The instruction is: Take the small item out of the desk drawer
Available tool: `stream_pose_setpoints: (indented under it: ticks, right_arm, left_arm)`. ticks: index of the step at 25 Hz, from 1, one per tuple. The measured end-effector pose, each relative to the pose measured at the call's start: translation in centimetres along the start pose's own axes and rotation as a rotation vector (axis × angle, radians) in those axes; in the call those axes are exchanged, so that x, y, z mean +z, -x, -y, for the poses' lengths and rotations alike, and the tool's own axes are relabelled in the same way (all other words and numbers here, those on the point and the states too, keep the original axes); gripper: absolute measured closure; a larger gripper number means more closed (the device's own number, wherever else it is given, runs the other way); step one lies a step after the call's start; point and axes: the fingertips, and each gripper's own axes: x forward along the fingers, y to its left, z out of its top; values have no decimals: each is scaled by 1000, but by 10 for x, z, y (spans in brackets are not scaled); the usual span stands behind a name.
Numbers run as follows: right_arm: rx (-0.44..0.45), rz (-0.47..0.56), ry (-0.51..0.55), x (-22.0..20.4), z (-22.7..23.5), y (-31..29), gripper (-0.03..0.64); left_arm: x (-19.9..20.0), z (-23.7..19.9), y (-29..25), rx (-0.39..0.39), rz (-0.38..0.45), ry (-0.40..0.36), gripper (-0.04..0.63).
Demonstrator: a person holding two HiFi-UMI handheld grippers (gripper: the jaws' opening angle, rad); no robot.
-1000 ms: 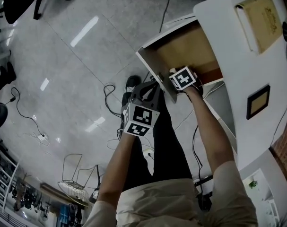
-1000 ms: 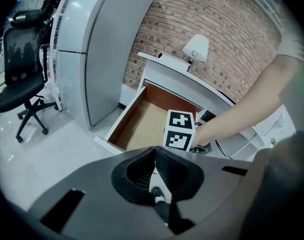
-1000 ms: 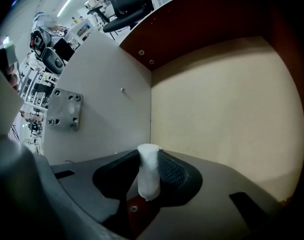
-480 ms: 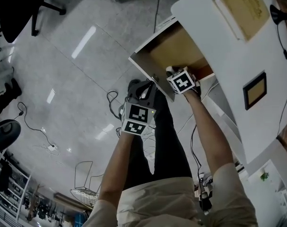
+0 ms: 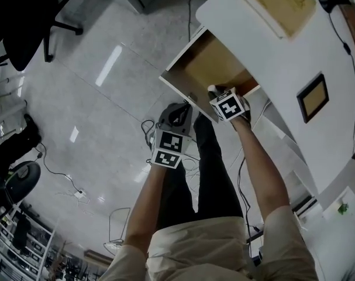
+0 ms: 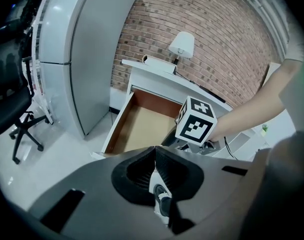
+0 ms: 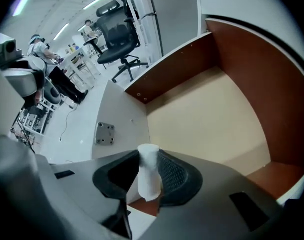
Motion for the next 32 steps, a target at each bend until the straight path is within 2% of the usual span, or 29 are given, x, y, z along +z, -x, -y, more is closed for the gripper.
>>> stream_pose_setpoints:
  ticks: [13, 26, 32]
  right_arm:
    - [-33, 84, -50, -2, -12, 27, 476]
    - [-77, 191, -94, -1, -25, 64, 476]
    - [-83, 241, -169, 0, -31, 92, 476]
  left_arm:
    - [1, 17, 3, -46, 6, -28, 578]
    - [1, 34, 27, -48, 6, -55, 578]
    - [8, 43, 41, -61, -15, -83, 578]
